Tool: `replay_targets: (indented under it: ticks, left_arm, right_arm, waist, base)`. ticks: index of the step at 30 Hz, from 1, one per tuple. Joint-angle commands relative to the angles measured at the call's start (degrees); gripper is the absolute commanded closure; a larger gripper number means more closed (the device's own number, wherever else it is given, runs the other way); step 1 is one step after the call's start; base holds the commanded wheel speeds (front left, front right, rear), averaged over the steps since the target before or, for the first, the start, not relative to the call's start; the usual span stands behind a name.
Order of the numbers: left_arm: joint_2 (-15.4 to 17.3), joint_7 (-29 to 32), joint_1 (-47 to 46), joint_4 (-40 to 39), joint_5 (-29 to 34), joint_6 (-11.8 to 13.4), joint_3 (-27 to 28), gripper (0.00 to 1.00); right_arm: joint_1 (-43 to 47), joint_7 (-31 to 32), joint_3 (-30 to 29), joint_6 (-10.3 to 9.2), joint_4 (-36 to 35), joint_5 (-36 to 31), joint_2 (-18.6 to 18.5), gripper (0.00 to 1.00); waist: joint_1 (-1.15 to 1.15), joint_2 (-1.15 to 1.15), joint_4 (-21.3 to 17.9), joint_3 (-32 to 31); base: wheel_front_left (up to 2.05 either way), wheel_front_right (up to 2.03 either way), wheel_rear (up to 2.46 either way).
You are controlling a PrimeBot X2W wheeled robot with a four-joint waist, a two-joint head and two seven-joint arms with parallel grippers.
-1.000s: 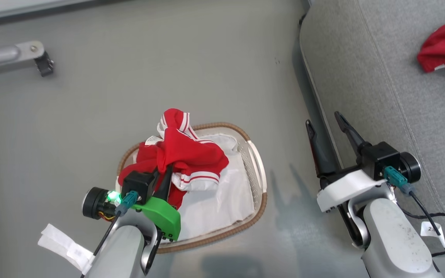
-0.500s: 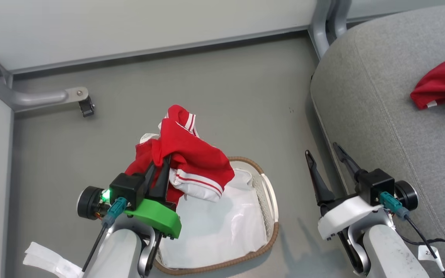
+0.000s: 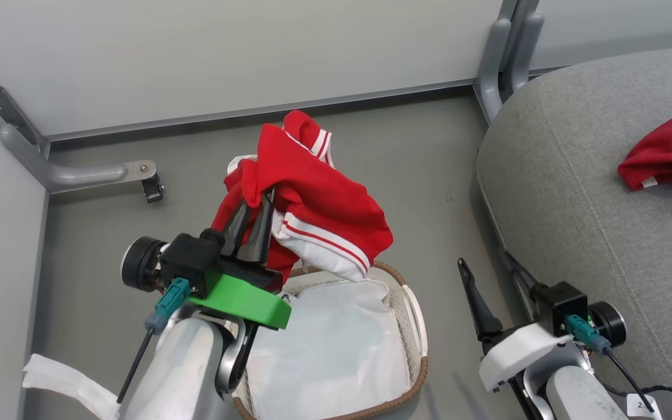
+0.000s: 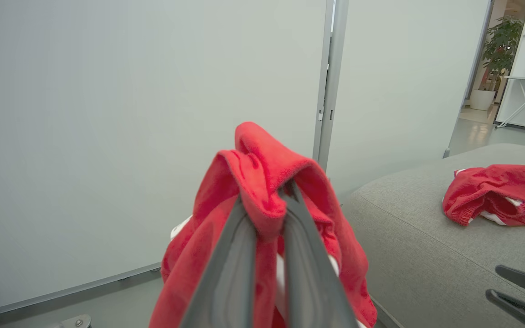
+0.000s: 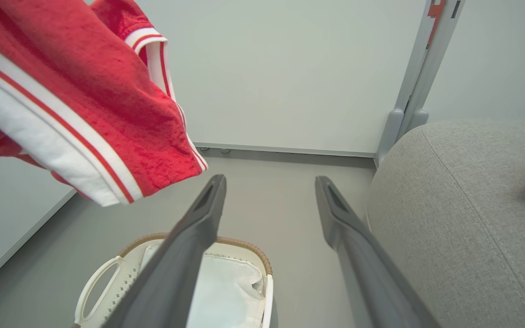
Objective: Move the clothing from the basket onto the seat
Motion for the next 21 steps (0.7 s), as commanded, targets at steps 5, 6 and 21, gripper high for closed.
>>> replay_targets:
  ticks: [5, 6, 21]
  left_arm:
    - [0.1, 0.0, -1.0, -2.1, -0.5, 0.2, -1.1, 1.00]
    - [0.1, 0.0, -0.9, -2.4, -0.6, 0.3, -1.4, 1.00]
    - [0.1, 0.0, 0.3, -2.8, -2.2, 1.1, -5.7, 1.00]
  right_arm:
    - [1.5, -0.1, 0.5, -0.06, 0.4, 0.1, -0.3, 0.00]
    - [1.4, -0.1, 0.9, -0.06, 0.3, 0.1, -0.2, 0.00]
    - [-14.4, -0.1, 18.1, -0.06, -1.7, 2.3, -1.1, 0.00]
  waist:
    - [0.00, 0.00, 0.1, -0.9]
    - [0.00, 0.00, 0.1, -1.0]
    - [0.00, 0.00, 2.4, -0.9]
  base:
    - [0.00, 0.00, 0.00]
    - [0.00, 0.00, 0.00]
    - [0.00, 0.00, 0.00]
